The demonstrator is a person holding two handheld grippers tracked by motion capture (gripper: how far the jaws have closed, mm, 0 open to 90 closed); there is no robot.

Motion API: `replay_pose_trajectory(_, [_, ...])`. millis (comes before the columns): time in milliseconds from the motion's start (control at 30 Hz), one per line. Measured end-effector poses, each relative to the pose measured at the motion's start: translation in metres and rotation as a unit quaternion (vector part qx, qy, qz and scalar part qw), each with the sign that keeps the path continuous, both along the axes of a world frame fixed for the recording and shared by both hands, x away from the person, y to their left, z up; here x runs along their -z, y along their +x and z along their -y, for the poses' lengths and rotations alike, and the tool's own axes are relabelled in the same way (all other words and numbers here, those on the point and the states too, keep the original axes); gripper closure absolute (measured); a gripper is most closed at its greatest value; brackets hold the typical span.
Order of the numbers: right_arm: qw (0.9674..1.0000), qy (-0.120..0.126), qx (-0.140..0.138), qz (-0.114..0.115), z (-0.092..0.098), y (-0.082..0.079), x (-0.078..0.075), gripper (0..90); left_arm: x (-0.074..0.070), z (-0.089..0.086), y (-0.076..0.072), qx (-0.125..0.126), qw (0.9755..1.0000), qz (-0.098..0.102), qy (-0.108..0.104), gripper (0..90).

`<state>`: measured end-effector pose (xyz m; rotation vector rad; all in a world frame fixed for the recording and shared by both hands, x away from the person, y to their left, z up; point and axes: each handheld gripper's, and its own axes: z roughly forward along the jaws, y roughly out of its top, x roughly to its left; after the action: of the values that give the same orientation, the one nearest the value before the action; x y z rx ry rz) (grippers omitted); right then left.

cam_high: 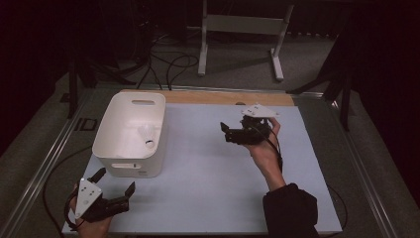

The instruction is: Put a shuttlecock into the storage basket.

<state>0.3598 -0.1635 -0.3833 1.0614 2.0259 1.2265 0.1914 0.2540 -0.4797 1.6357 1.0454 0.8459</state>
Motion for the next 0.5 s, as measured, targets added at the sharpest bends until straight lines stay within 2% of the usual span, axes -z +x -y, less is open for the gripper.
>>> replay_pose_trajectory(233, [0.9998,0.0,0.021,0.001,0.021,-0.012,0.01,8.3,0.0,0.0,0.0,-0.001,1.0,-0.001,-0.004,0.2])
replay_pose_trajectory(400, [0.9992,-0.013,0.037,0.001,0.038,-0.025,0.021,8.4,0.0,0.0,0.001,-0.001,1.0,-0.002,-0.005,0.2])
replay_pose_trajectory(500, [0.9988,-0.008,0.048,-0.004,0.05,-0.031,0.028,8.4,0.0,-0.001,0.001,-0.001,1.0,-0.003,-0.005,0.2])
